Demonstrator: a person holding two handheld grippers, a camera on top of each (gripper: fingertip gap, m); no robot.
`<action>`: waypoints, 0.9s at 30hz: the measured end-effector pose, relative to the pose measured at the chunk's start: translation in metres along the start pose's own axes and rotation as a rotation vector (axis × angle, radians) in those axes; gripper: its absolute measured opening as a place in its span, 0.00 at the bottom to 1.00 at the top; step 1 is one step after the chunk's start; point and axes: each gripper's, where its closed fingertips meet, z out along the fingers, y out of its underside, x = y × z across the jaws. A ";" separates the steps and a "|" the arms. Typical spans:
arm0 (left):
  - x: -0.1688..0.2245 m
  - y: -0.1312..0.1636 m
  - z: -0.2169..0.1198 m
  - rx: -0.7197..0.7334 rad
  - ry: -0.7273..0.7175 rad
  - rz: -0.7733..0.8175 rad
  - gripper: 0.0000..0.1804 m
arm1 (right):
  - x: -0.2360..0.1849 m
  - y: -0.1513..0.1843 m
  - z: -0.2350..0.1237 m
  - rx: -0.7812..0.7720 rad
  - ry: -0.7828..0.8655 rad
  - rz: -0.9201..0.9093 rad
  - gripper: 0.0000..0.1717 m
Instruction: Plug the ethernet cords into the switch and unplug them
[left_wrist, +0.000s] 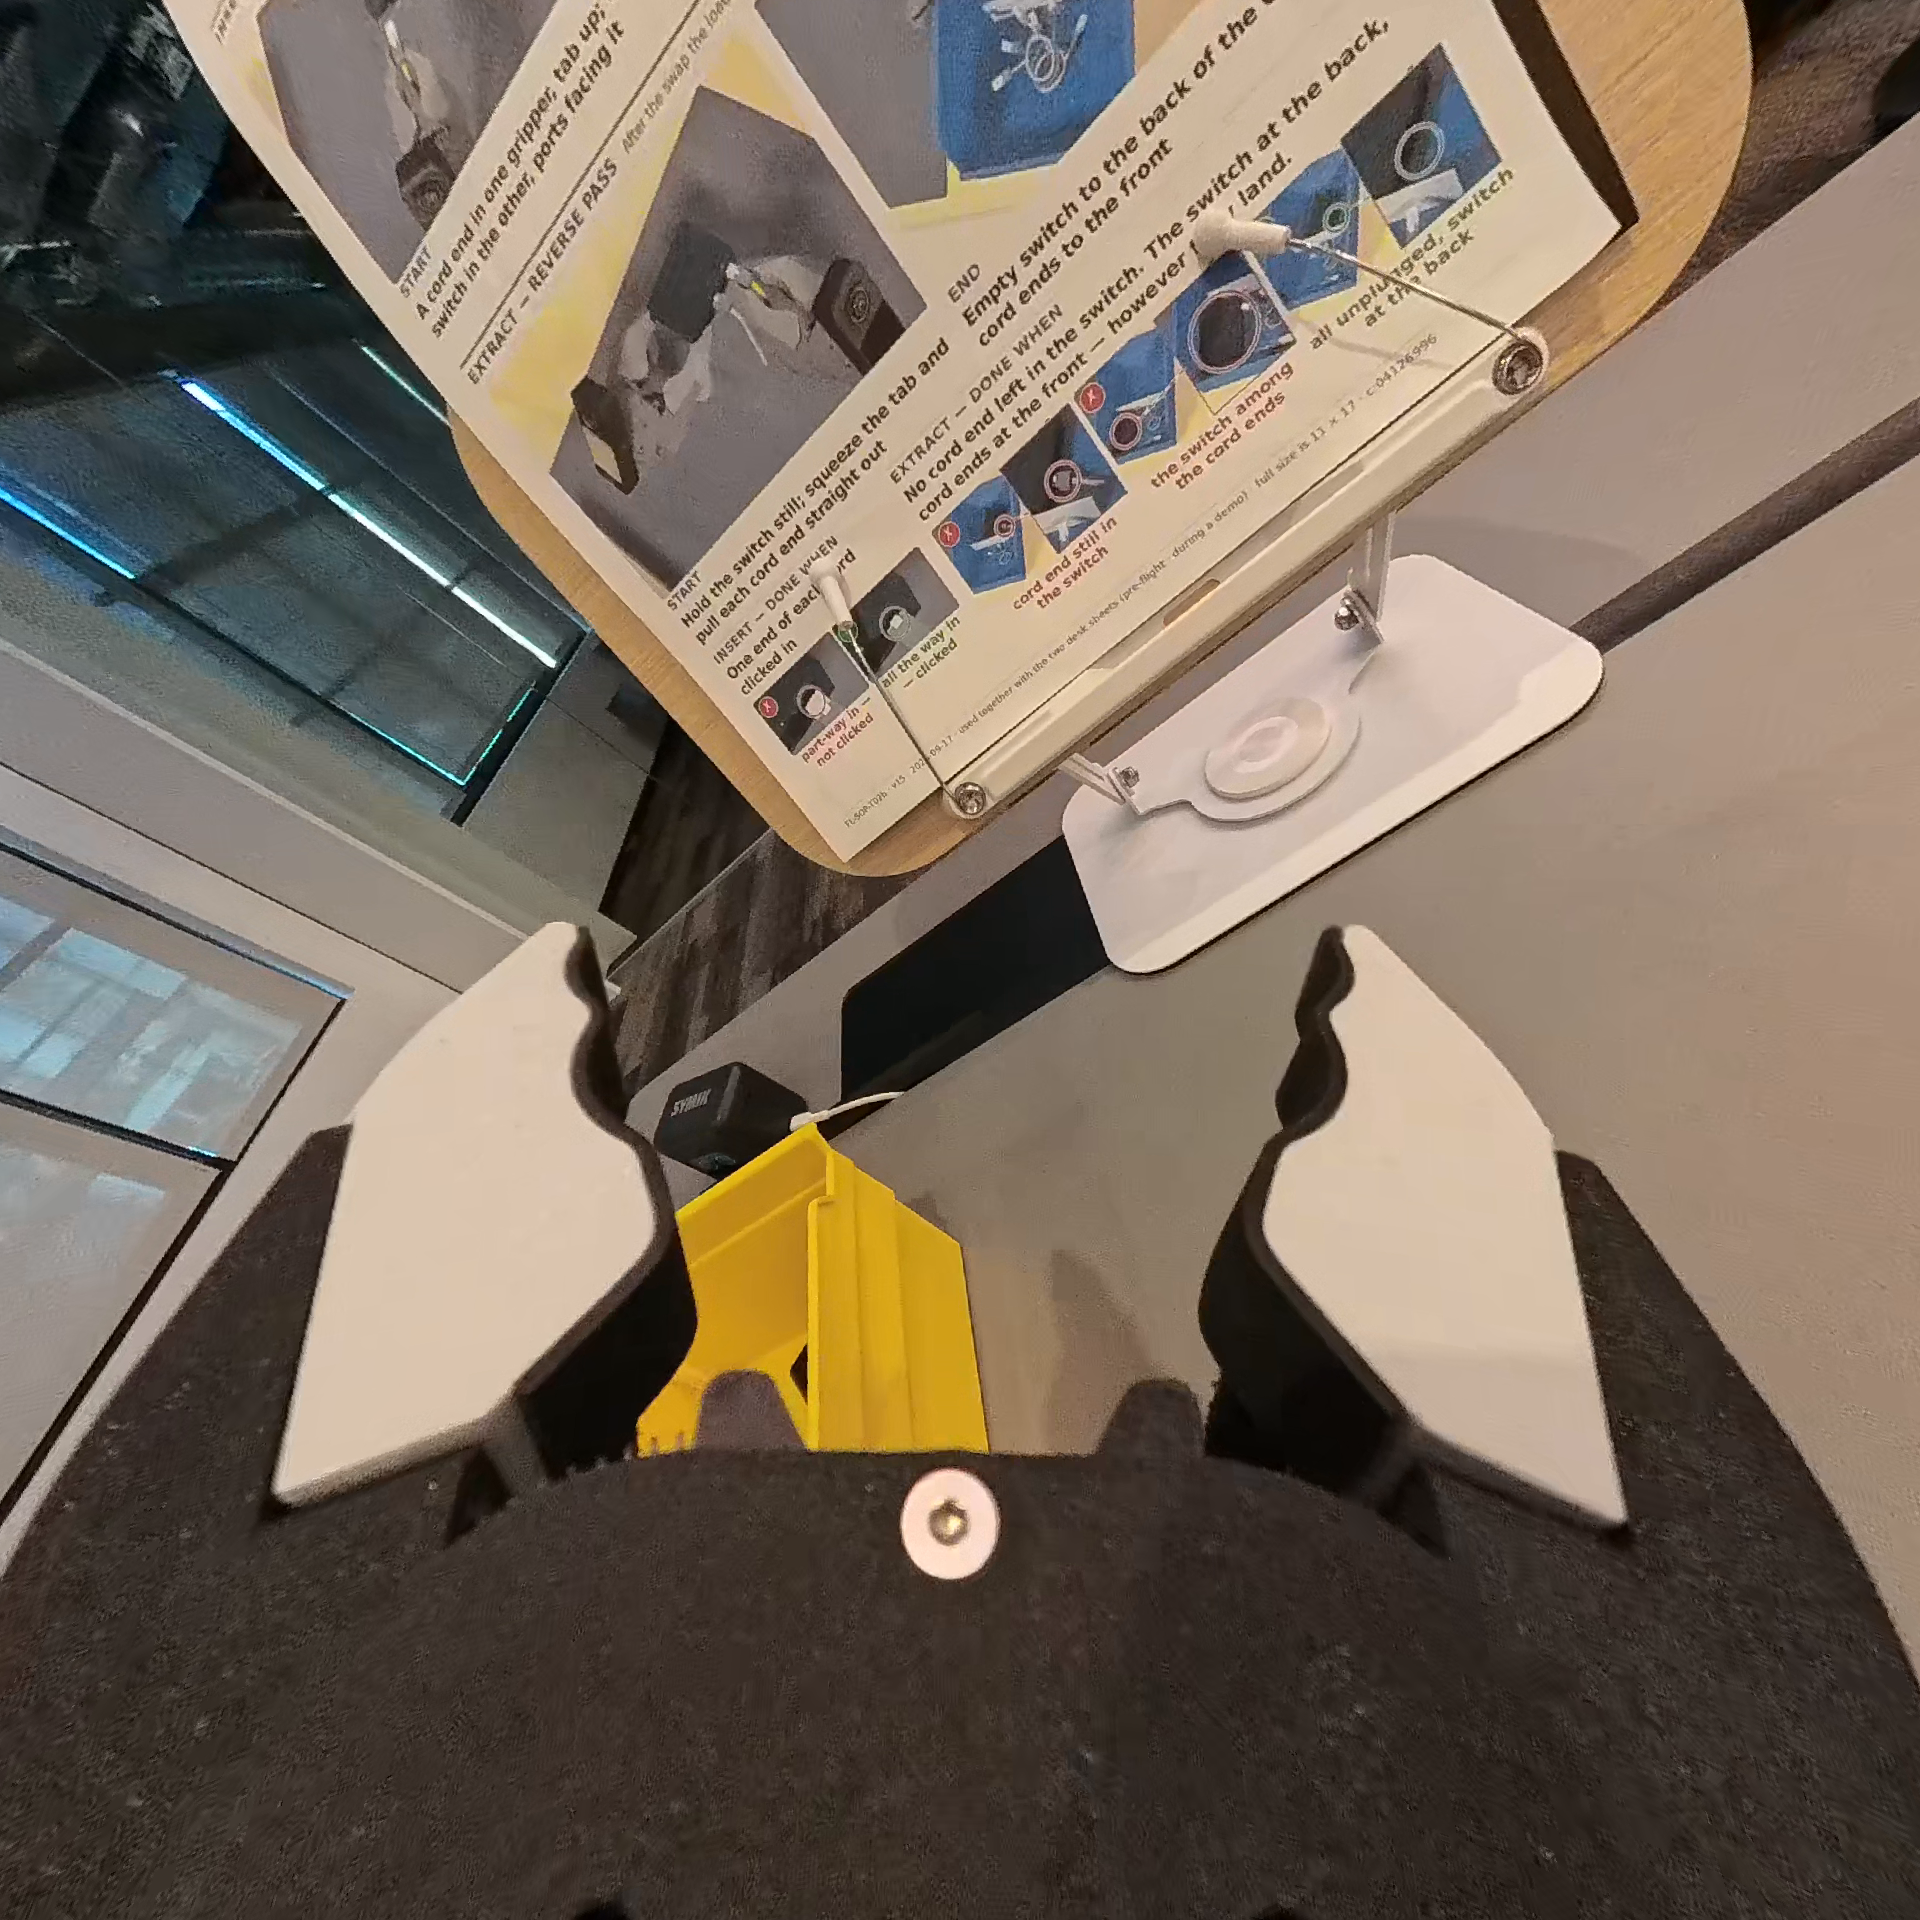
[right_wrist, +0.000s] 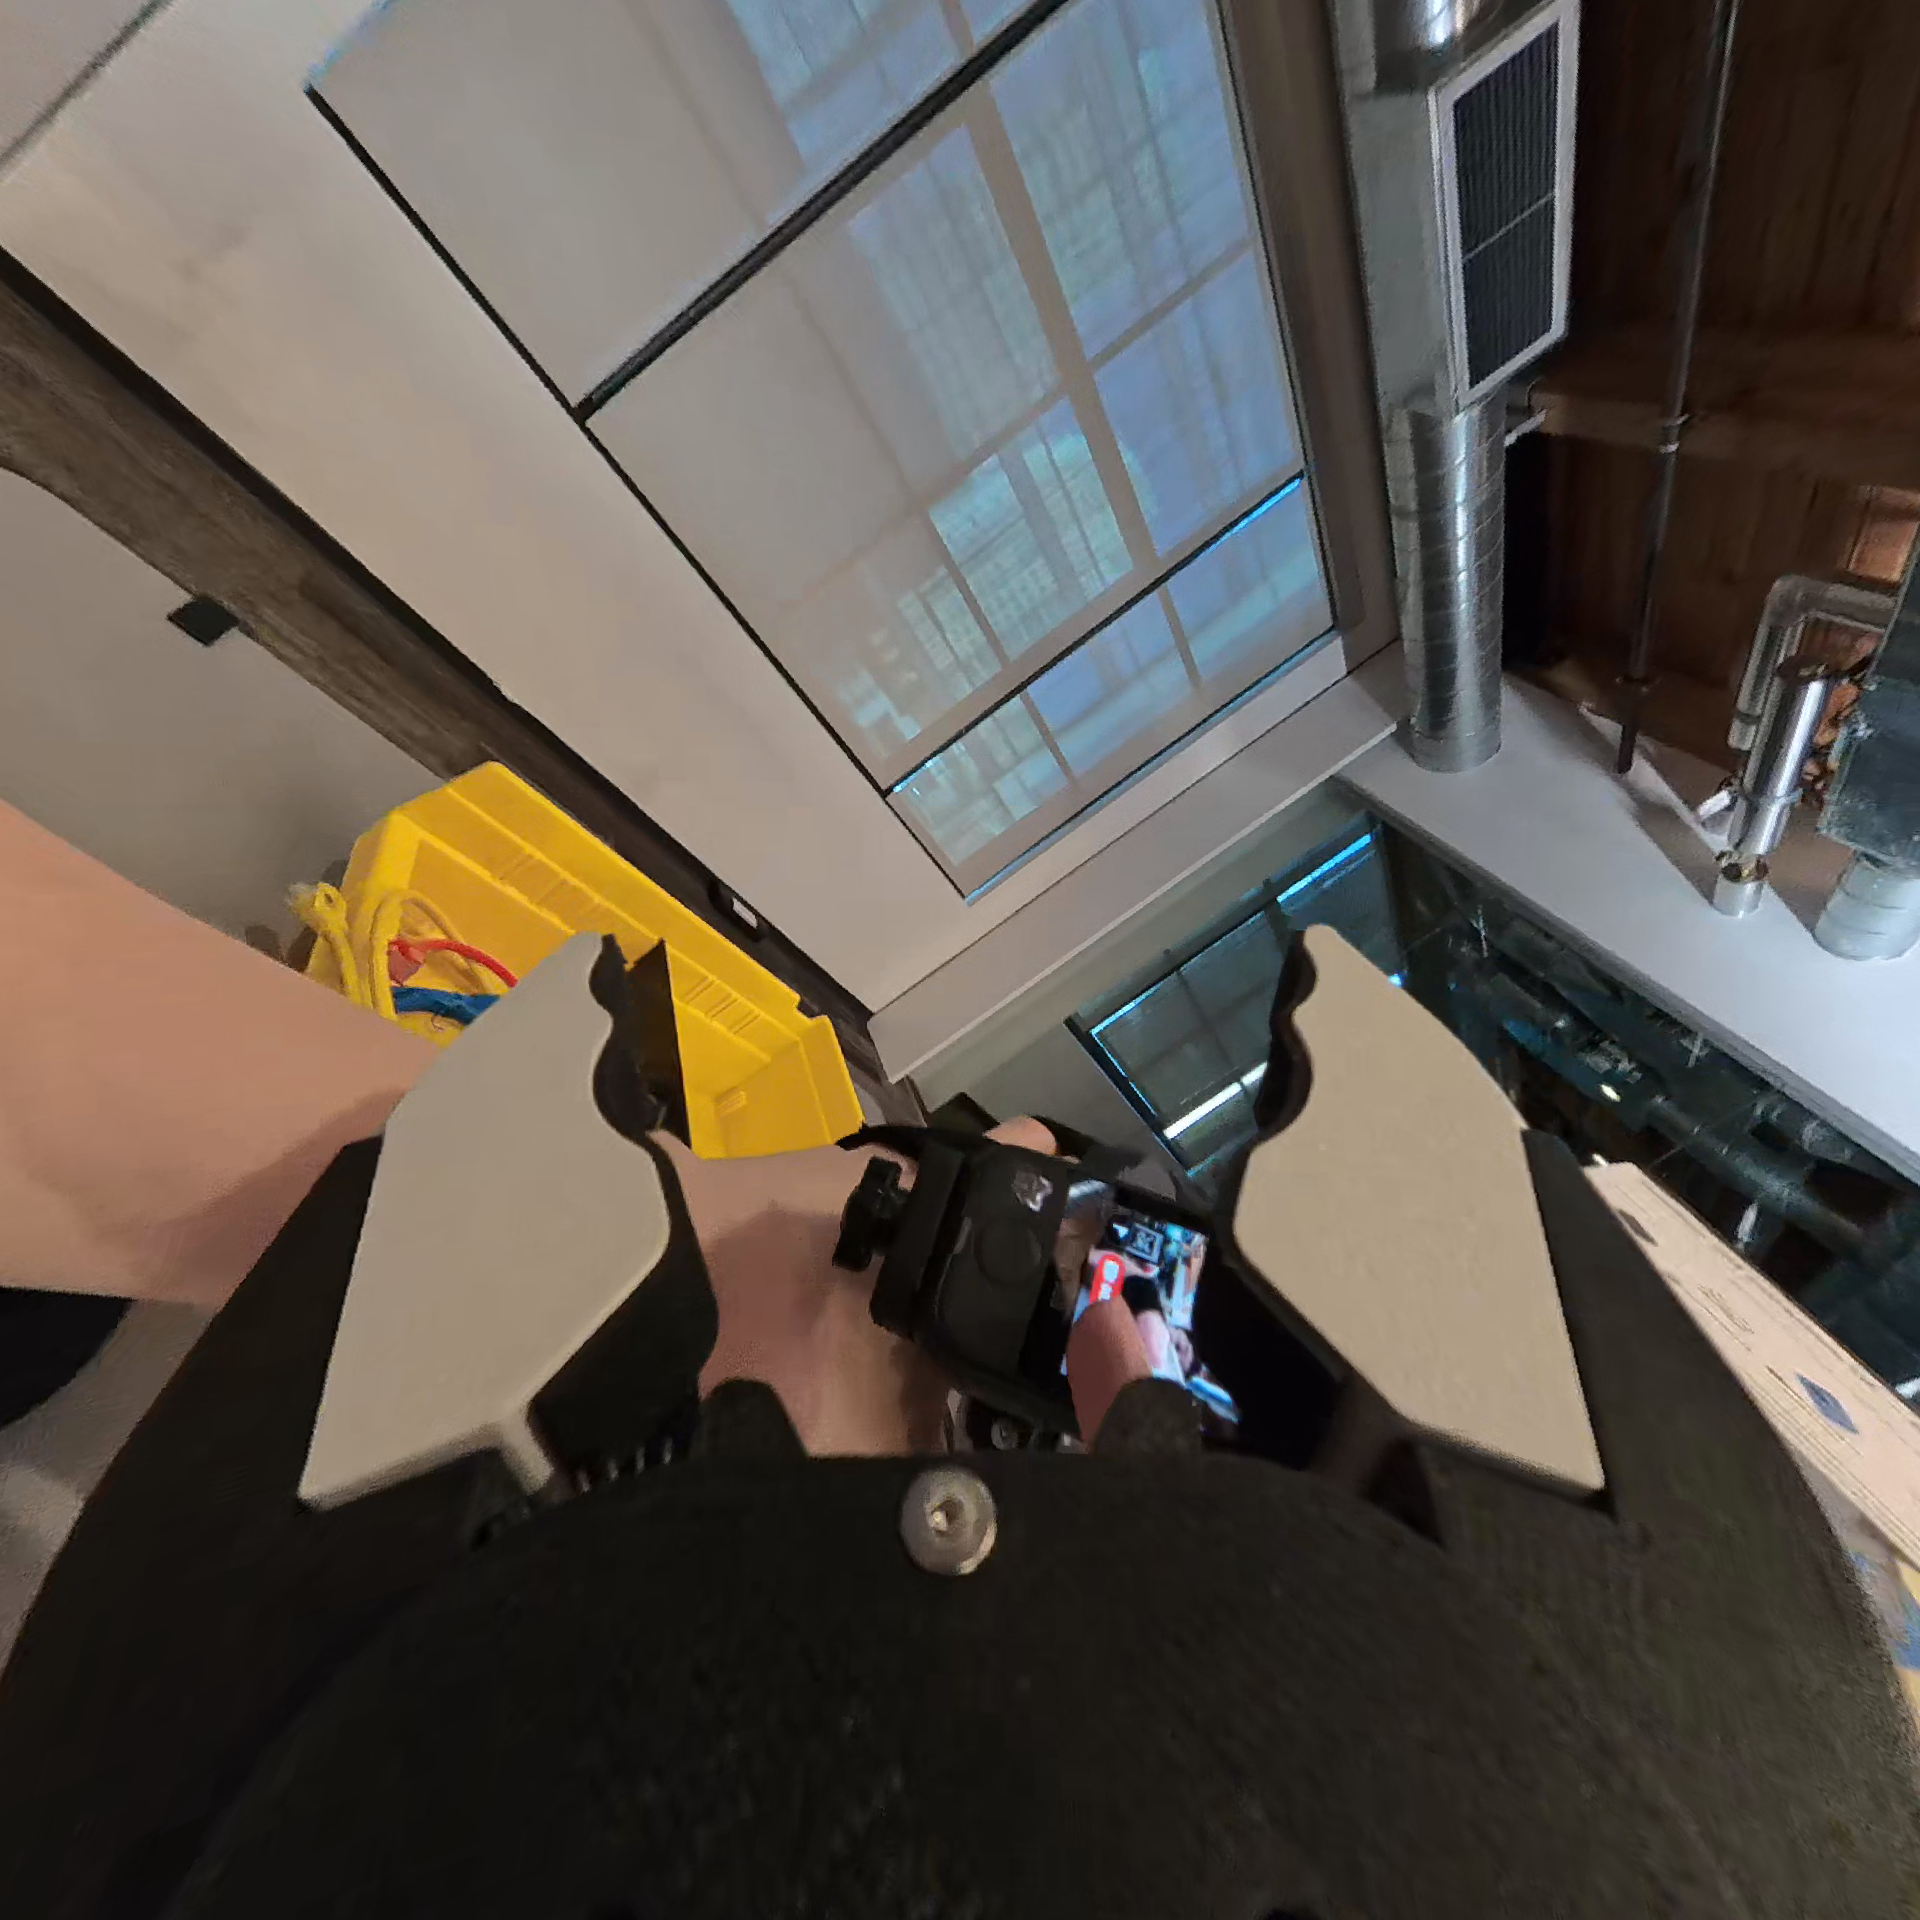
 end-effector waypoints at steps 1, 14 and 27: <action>0.001 0.001 0.000 -0.005 0.004 0.004 0.68 | 0.000 0.001 0.000 -0.003 0.004 -0.008 0.68; -0.004 0.002 -0.002 0.004 0.038 -0.045 0.67 | 0.082 -0.021 -0.042 0.088 0.203 0.141 0.66; 0.021 -0.128 -0.149 0.796 0.519 -0.353 0.63 | 0.170 0.244 -0.199 -1.176 0.779 0.497 0.64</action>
